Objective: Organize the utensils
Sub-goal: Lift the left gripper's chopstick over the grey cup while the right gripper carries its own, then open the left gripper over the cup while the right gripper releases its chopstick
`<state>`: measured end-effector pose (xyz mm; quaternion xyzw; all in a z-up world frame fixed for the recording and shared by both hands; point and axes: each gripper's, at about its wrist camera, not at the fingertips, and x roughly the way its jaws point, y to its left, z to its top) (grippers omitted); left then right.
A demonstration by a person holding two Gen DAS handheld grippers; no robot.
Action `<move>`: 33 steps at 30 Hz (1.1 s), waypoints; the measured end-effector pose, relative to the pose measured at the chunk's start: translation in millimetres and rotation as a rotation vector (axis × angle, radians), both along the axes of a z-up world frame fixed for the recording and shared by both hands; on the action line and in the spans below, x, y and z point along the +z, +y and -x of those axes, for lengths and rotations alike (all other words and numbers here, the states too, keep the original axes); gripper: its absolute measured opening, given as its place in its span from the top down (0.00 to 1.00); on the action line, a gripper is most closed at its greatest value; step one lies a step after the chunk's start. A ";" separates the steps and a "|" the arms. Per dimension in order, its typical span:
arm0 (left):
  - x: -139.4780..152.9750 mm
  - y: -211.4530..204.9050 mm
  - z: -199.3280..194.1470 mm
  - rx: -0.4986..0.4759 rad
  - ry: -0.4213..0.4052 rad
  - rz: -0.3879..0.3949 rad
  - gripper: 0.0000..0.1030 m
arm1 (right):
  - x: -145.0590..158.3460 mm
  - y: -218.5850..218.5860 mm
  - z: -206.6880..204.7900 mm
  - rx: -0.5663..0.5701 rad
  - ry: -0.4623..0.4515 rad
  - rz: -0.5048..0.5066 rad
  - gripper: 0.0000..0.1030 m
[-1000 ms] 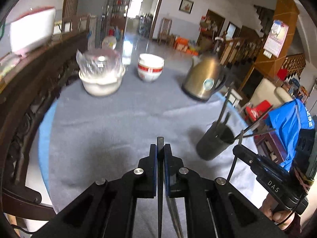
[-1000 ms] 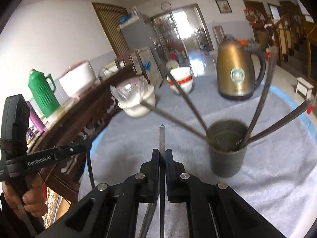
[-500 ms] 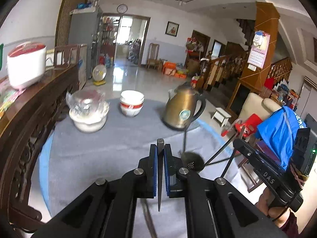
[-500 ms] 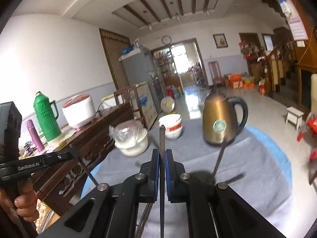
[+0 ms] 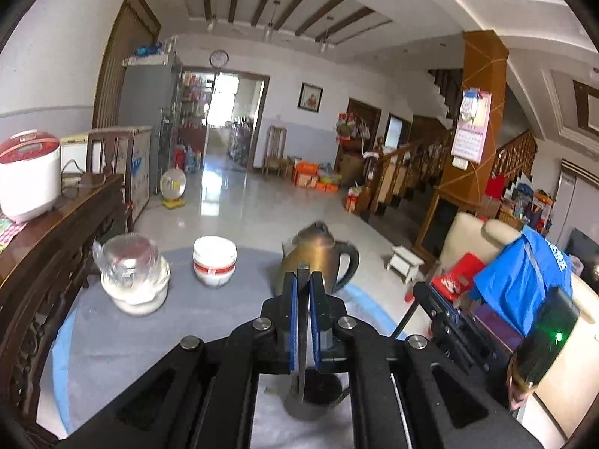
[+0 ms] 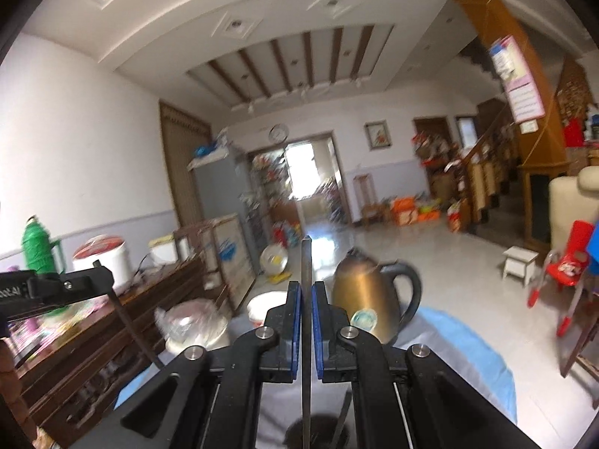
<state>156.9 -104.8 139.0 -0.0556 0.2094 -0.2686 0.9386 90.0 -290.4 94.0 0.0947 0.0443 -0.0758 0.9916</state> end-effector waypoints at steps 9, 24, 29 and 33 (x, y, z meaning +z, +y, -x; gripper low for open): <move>-25.9 -47.6 -8.0 0.093 -0.114 0.004 0.93 | -19.4 -2.4 -14.9 -0.090 -0.029 0.018 0.94; -79.7 -58.4 -25.4 0.052 0.048 -0.087 0.93 | -45.0 -7.5 -8.2 0.019 0.108 -0.024 0.91; -73.5 -44.6 -13.3 0.034 0.061 -0.107 0.79 | -51.7 -10.3 0.3 0.043 0.139 -0.054 0.90; -63.3 -24.5 1.9 0.052 0.052 -0.113 0.59 | -51.3 -9.9 8.9 0.061 0.164 -0.058 0.90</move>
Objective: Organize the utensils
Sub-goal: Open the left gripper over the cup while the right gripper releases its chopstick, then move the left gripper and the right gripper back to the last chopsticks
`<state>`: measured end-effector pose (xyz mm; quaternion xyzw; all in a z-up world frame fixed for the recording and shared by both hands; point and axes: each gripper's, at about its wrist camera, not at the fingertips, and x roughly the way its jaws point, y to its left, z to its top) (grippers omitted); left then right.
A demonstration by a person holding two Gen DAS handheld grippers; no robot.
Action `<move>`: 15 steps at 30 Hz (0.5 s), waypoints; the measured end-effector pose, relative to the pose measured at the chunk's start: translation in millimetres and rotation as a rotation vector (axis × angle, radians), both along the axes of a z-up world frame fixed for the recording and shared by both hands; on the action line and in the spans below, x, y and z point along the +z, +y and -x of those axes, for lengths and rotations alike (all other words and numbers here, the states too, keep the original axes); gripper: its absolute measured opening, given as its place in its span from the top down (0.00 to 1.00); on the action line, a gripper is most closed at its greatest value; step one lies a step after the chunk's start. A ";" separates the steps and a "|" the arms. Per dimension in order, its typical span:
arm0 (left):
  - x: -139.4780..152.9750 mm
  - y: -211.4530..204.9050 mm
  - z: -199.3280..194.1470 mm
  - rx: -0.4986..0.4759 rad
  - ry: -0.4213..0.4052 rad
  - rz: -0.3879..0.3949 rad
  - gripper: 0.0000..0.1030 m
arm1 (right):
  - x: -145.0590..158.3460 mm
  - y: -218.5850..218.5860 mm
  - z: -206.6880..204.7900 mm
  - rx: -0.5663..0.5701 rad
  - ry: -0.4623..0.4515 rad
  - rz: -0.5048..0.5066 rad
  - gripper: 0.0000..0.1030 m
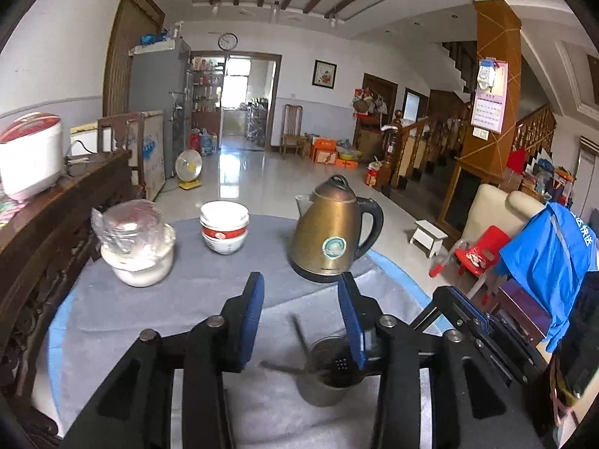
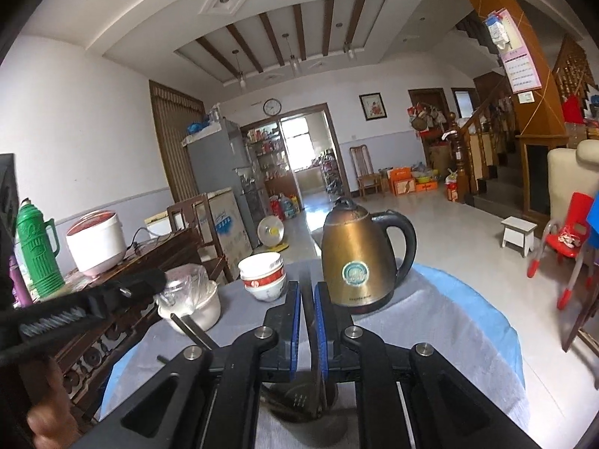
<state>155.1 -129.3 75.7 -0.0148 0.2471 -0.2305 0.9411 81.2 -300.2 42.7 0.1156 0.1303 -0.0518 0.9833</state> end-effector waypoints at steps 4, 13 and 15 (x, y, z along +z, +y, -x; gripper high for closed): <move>9.2 23.1 18.2 0.026 -0.031 -0.038 0.41 | 7.0 -1.3 16.4 0.023 -0.016 -0.033 0.76; -16.1 73.0 37.9 0.107 0.036 -0.135 0.36 | 22.0 -3.6 66.7 0.032 -0.158 -0.112 0.31; -29.9 79.5 36.5 0.122 0.089 -0.157 0.35 | 23.7 -2.5 77.8 0.049 -0.174 -0.125 0.32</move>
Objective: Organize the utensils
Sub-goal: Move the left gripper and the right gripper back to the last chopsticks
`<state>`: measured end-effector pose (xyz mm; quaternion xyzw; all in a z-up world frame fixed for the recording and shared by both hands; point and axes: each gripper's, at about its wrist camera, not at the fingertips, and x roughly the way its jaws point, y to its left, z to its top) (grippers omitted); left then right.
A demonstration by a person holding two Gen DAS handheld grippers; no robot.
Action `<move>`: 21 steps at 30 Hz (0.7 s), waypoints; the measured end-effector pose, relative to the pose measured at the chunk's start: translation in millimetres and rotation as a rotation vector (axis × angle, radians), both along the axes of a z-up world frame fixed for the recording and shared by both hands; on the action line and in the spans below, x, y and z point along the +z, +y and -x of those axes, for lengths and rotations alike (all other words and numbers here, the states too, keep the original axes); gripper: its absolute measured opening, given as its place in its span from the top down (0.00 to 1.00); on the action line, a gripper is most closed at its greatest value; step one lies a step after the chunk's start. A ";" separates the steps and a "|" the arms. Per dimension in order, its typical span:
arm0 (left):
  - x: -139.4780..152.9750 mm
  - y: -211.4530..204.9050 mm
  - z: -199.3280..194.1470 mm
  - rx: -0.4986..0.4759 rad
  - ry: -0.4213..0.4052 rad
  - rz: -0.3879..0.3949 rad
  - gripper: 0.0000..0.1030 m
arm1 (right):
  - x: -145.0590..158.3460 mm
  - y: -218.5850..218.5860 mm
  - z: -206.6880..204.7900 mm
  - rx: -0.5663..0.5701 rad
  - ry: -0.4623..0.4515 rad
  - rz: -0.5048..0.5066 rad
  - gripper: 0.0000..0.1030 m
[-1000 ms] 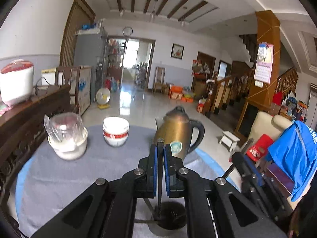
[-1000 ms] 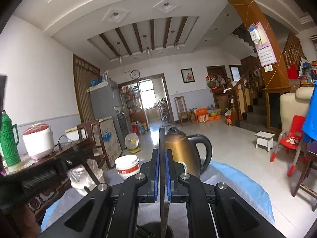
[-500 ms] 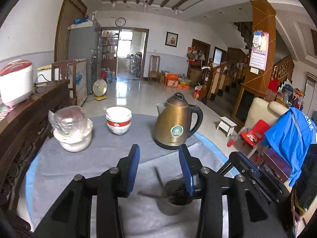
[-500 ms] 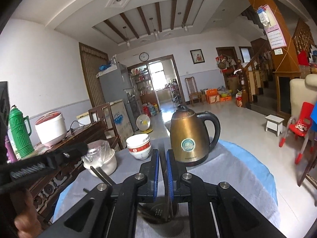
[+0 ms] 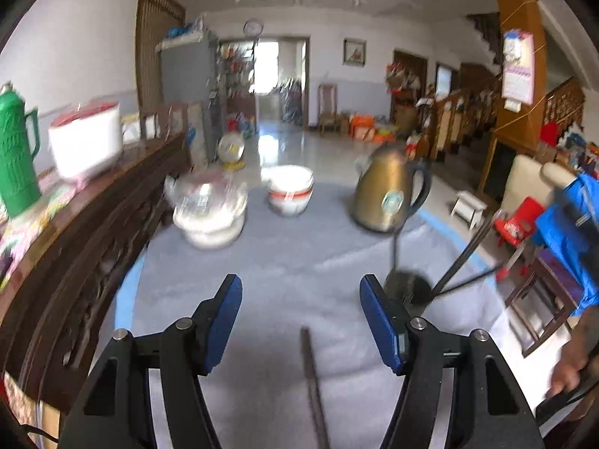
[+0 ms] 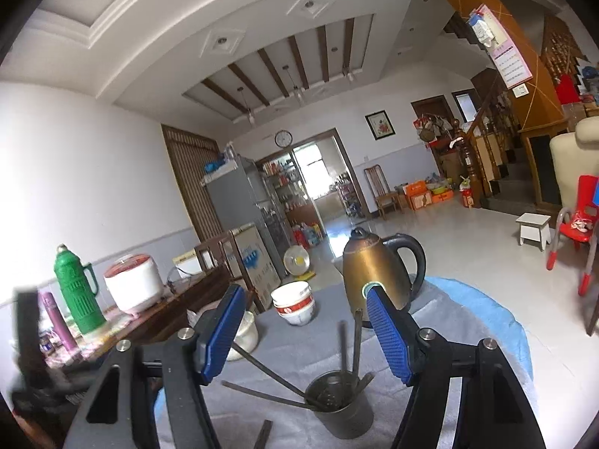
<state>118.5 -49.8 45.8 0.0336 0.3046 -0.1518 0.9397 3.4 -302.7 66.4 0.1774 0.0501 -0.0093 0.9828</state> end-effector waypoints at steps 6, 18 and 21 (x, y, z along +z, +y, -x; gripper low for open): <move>-56.9 20.1 -3.9 0.066 0.197 -0.059 0.35 | -2.1 12.1 26.5 0.061 -0.001 0.032 0.37; -115.3 21.6 6.7 0.099 0.345 -0.160 0.35 | -97.9 48.4 7.6 0.210 0.324 -0.034 0.60; -122.2 23.0 5.5 0.105 0.350 -0.183 0.35 | -121.0 58.0 -4.1 0.232 0.425 -0.042 0.60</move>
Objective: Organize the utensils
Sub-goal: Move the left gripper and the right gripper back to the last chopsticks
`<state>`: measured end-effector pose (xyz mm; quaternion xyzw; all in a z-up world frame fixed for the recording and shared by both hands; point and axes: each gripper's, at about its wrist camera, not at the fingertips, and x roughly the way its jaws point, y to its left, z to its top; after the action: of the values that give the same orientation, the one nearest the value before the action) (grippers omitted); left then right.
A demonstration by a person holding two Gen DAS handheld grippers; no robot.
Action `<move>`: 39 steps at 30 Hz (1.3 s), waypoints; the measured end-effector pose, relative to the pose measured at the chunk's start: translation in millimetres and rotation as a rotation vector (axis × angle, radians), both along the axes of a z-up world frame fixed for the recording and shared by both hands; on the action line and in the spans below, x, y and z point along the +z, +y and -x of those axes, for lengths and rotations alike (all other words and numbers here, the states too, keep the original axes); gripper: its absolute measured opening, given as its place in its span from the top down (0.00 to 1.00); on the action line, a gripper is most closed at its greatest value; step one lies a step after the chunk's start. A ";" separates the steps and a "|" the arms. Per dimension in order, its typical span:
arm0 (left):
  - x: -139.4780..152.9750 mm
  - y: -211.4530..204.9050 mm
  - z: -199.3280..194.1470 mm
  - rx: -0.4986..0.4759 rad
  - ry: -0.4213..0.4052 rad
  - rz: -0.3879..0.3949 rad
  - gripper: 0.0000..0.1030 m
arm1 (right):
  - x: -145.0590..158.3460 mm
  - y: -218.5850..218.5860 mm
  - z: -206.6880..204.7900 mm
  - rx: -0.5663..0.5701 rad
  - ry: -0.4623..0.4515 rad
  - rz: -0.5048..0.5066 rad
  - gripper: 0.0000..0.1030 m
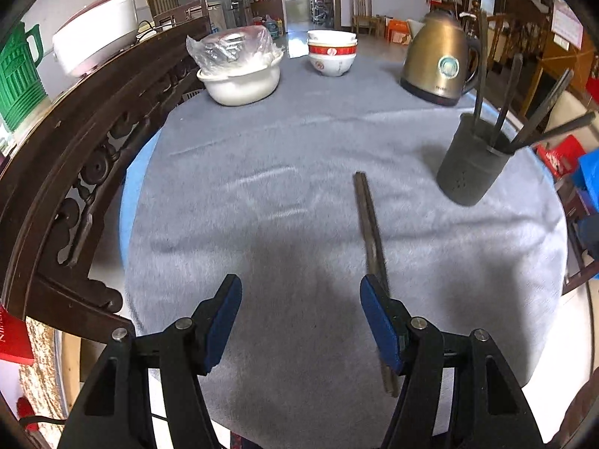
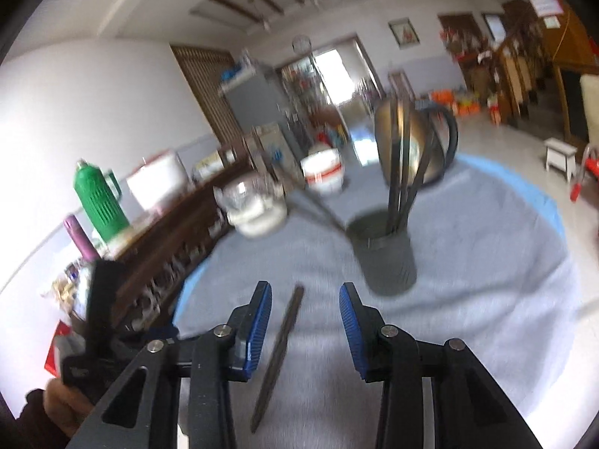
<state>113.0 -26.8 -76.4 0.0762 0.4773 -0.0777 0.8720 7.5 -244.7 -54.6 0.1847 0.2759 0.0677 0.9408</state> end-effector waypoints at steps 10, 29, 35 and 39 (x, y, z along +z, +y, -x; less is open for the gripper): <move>-25.2 22.2 4.1 0.051 0.052 -0.020 0.35 | -43.1 16.3 -16.0 0.040 0.170 -0.002 0.60; -27.9 24.2 -0.6 0.026 0.043 -0.009 0.35 | -57.6 29.5 -31.2 0.034 0.264 0.005 0.59; -30.1 22.1 -4.8 0.021 0.046 -0.011 0.35 | -62.1 27.6 -35.1 0.027 0.280 0.000 0.59; -30.6 18.3 -6.6 0.015 0.045 -0.017 0.35 | -67.0 24.7 -37.9 0.024 0.293 -0.014 0.59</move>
<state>119.7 -8.5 -107.0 0.0783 0.4979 -0.0685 0.8609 45.3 -220.1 -121.7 0.1960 0.4119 0.0534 0.8883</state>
